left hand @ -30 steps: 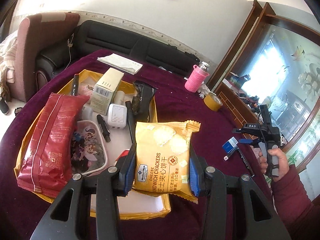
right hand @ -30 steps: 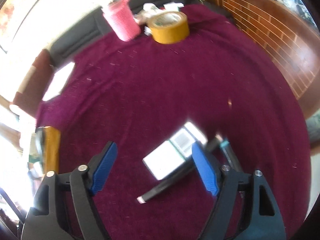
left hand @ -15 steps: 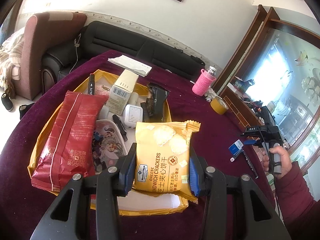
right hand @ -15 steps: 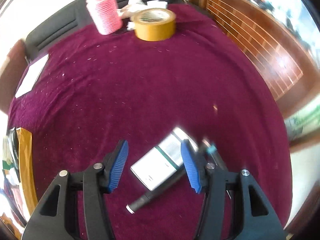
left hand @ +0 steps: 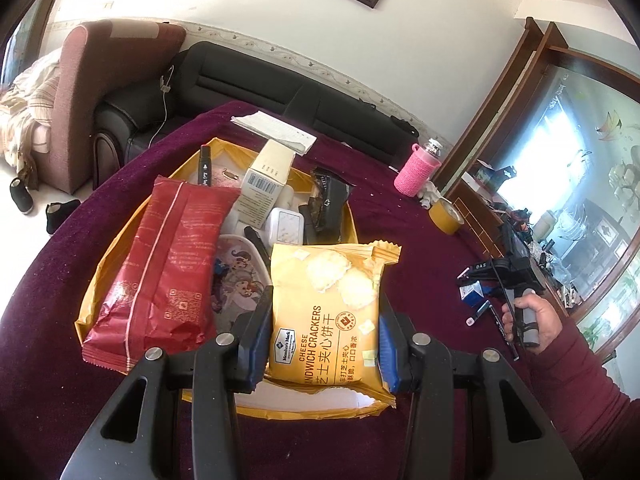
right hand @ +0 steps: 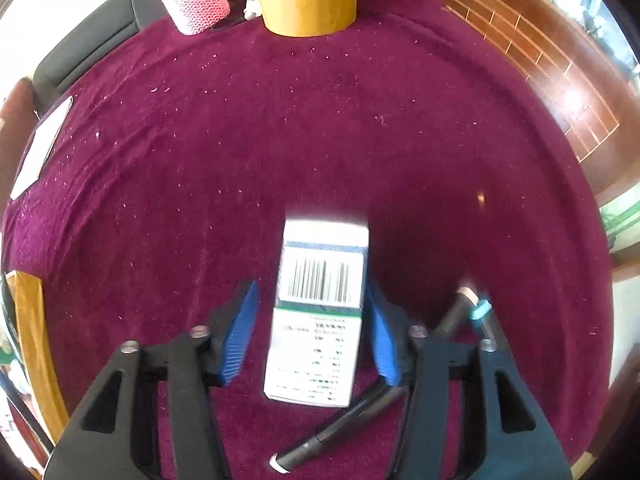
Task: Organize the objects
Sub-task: 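Lower the crackers pack and white box into the tray and open both tools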
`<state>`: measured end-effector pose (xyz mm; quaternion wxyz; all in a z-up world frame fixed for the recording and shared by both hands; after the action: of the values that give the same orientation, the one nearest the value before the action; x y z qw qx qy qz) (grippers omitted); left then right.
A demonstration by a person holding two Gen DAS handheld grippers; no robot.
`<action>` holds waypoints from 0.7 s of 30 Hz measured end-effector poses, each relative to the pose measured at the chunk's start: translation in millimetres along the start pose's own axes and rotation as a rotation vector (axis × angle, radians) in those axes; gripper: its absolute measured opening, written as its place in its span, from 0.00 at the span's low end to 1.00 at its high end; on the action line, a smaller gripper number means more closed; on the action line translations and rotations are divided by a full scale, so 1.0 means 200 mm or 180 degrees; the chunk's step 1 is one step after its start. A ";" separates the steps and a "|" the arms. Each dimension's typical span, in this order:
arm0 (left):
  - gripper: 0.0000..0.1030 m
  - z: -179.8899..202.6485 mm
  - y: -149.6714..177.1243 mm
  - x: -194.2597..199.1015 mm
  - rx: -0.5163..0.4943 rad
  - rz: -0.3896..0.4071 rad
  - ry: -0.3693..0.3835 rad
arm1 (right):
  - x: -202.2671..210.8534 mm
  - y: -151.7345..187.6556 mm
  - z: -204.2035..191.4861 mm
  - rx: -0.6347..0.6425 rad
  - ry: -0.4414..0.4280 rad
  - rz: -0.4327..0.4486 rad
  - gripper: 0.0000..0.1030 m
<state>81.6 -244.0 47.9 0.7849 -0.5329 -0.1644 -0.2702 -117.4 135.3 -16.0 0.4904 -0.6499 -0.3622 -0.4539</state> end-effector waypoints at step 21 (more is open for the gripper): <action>0.38 0.03 -0.03 0.00 -0.0137 -0.0115 -0.0425 | 0.51 0.44 -0.46 0.0933 -0.1668 0.0081 0.31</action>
<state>77.6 -240.0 54.2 0.7555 -0.5634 -0.2202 -0.2517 -24.9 26.8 63.7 0.4746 -0.6716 -0.5299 -0.2074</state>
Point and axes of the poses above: each gripper's, at about its wrist camera, not at the fingertips, and x roughly against the way its jaws point, z to its right, y to its underside, the point moved 7 cm from there along -x, roughly the way its jaws point, and after that the axes turned 6 degrees about -x, right-handed, at the moved point
